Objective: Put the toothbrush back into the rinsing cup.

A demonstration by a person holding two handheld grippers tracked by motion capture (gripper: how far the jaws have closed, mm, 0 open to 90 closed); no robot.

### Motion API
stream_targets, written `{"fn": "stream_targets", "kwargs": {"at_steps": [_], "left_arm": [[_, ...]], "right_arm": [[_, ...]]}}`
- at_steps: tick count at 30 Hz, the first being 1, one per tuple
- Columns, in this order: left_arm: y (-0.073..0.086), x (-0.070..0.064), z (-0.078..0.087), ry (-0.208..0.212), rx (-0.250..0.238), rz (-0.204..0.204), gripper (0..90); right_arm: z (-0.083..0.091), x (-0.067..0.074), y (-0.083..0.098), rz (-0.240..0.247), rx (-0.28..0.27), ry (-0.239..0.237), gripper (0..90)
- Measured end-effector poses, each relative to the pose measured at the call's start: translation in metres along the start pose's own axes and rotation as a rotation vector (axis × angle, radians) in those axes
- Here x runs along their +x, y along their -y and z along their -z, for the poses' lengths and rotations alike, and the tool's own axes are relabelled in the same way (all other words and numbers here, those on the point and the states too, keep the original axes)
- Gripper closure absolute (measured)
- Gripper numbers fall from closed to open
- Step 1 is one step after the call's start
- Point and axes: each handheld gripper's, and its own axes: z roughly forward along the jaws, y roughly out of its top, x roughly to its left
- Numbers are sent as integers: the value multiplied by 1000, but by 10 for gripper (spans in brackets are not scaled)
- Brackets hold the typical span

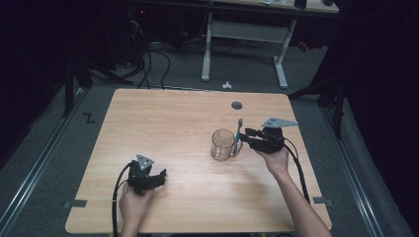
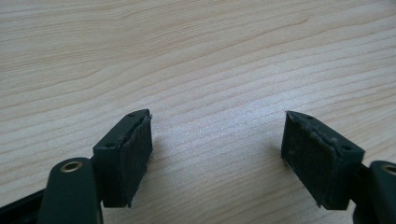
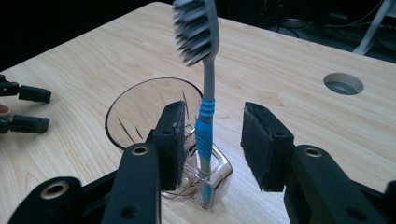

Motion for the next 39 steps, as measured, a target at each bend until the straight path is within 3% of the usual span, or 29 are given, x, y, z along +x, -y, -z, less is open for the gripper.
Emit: {"fn": "stream_targets", "kwargs": {"at_steps": [39], "left_arm": [[0,0,0,0,0,0,253]], "right_arm": [[36,0,4,0,-58,21,602]]}}
